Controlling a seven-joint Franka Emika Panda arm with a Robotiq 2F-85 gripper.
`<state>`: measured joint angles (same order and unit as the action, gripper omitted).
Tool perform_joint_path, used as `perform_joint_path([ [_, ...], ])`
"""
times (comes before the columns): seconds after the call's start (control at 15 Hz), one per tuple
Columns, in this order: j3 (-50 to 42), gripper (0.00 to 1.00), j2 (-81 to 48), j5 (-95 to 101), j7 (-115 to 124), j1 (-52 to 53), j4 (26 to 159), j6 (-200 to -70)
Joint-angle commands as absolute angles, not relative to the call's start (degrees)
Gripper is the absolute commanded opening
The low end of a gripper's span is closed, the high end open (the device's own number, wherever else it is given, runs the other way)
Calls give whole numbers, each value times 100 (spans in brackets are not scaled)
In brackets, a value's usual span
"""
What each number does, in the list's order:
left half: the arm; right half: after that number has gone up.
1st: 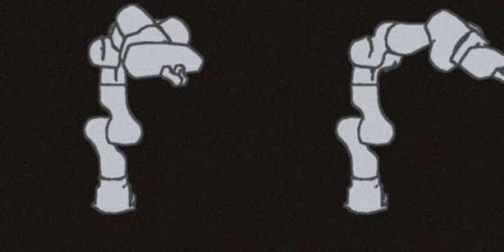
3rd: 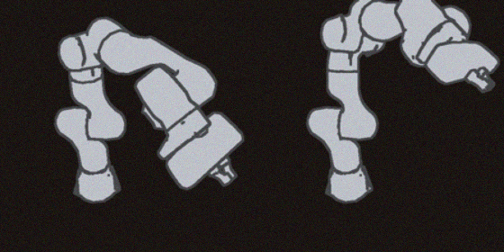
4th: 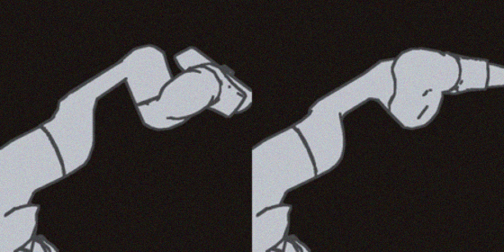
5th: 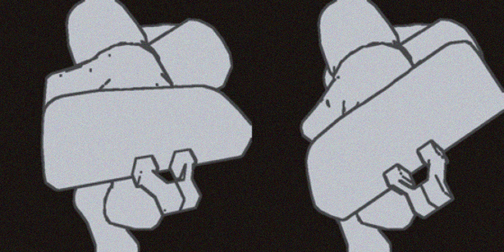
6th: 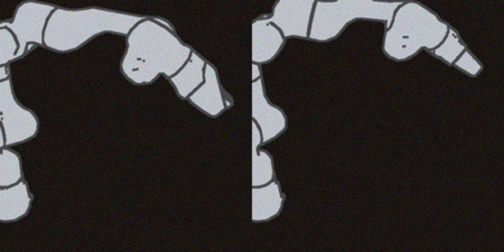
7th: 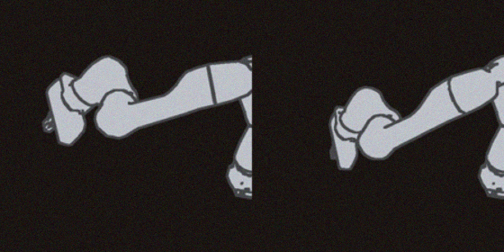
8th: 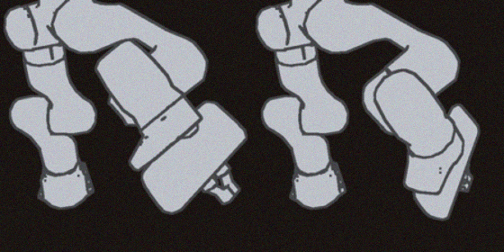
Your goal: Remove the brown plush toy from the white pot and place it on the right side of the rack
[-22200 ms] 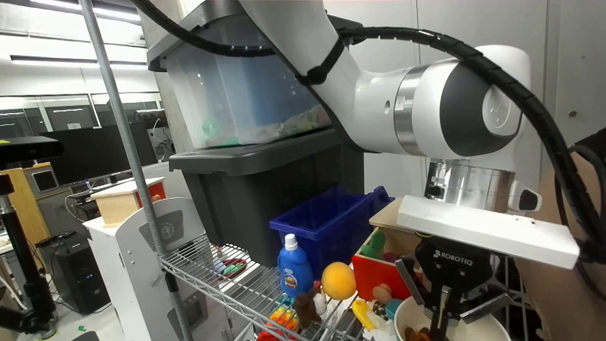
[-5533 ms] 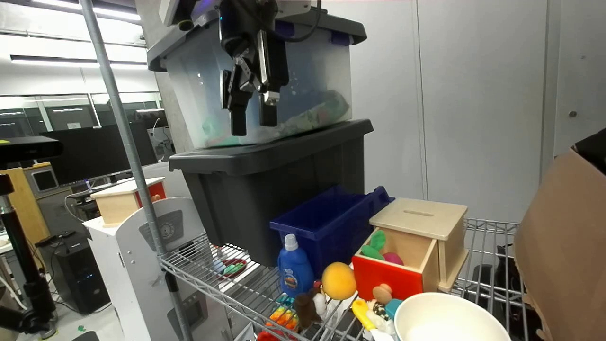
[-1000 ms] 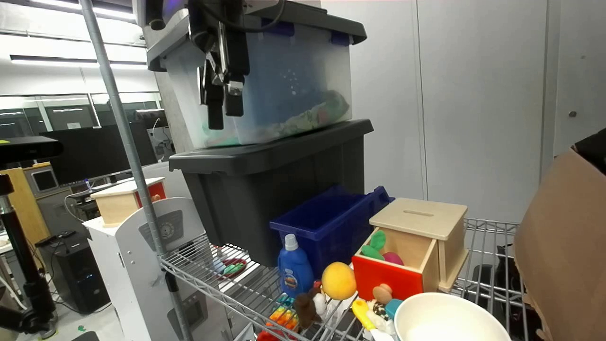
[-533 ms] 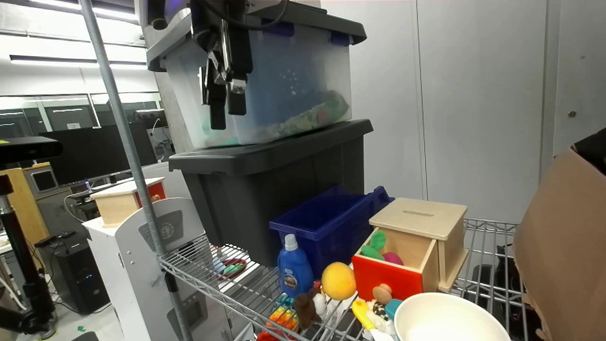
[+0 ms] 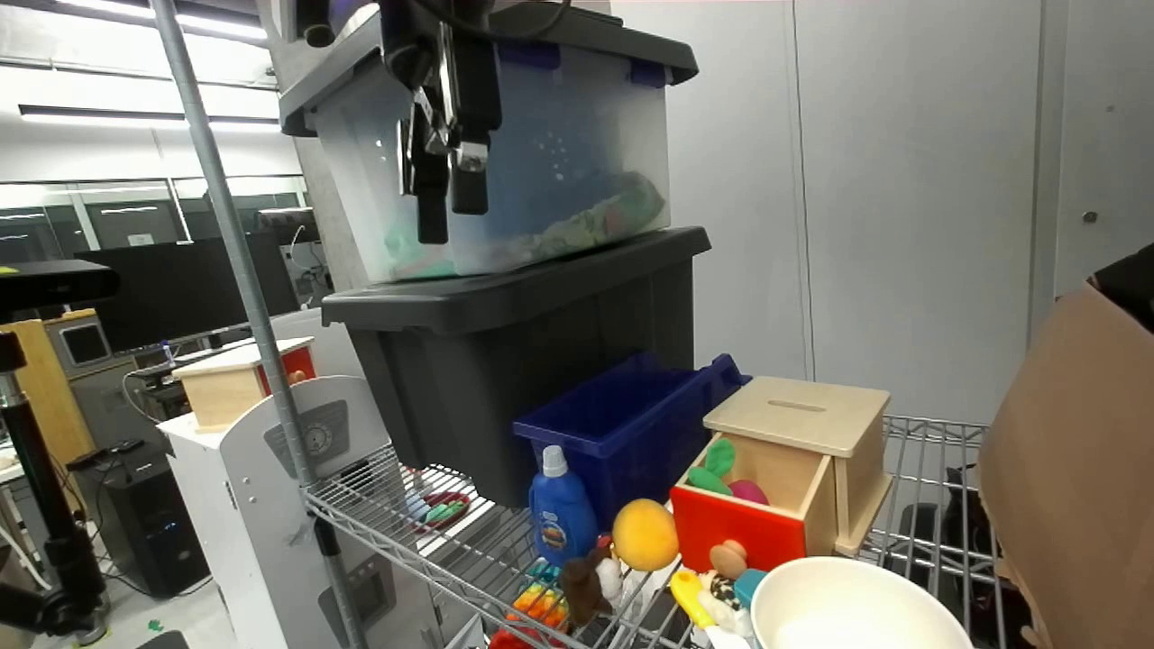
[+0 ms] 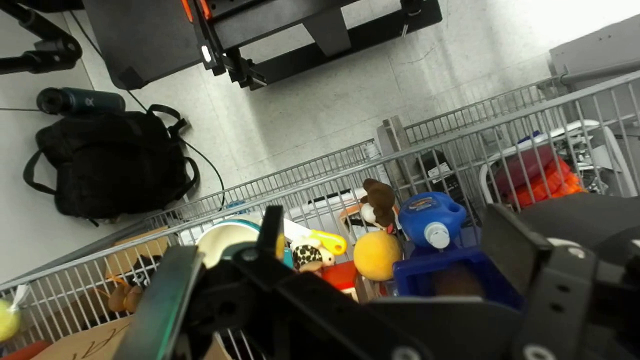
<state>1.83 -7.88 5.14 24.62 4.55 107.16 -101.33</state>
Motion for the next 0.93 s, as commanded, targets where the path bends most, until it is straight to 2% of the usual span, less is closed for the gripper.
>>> perform_joint_path([
  [0.0, 120, 100, -459, 494, 2426, 390, 11034, -10151],
  [0.87, 41, 100, 280, 473, 2485, 134, 11921, -10241],
])
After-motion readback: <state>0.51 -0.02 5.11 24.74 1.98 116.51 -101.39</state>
